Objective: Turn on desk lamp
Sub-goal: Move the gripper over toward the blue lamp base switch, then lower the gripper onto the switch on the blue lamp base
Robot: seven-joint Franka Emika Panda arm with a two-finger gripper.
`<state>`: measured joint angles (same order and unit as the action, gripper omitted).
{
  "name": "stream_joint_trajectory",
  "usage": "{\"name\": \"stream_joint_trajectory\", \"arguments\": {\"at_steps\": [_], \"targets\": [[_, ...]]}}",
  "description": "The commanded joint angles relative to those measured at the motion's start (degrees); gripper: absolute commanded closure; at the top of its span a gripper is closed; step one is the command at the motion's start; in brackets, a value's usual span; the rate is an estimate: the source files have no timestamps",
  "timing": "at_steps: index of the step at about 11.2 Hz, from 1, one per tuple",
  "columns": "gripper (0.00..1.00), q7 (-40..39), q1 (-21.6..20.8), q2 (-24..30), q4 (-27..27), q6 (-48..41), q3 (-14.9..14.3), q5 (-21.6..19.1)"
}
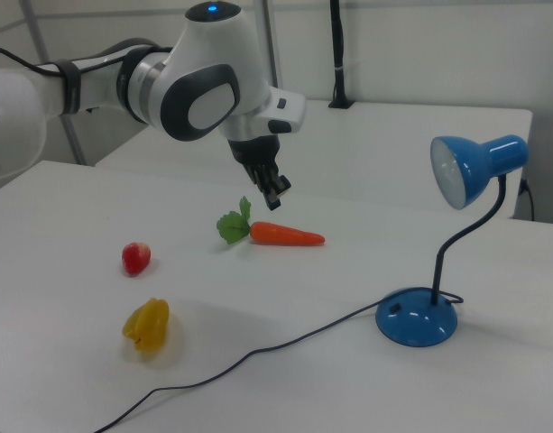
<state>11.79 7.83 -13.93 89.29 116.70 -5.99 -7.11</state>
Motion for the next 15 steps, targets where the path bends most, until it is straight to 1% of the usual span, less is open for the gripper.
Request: {"name": "stream_joint_trajectory", "arguments": {"at_steps": [1,3,5,6,7,8,10,11,15], "targets": [[1.00,3.93,1.74,0.40,-0.08,0.71,-0.69,2.35],[1.00,4.99,4.72,-0.57,0.01,2.73,-0.69,4.56],[1.00,5.53,6.58,-1.70,0.53,5.54,-0.69,4.83],[1.00,6.31,6.76,-3.36,0.54,8.43,-0.78,4.83],[1.00,8.49,7.02,-5.21,0.54,11.06,-1.39,5.87],[1.00,9.65,7.02,-7.40,0.45,14.05,-1.40,7.62],[1.00,11.94,6.93,-10.93,0.27,21.34,-1.40,8.34],[1.00,12.03,7.02,-11.64,0.27,22.16,-1.40,9.21],[1.00,12.12,7.81,-13.74,0.01,23.22,-1.48,9.48]]}}
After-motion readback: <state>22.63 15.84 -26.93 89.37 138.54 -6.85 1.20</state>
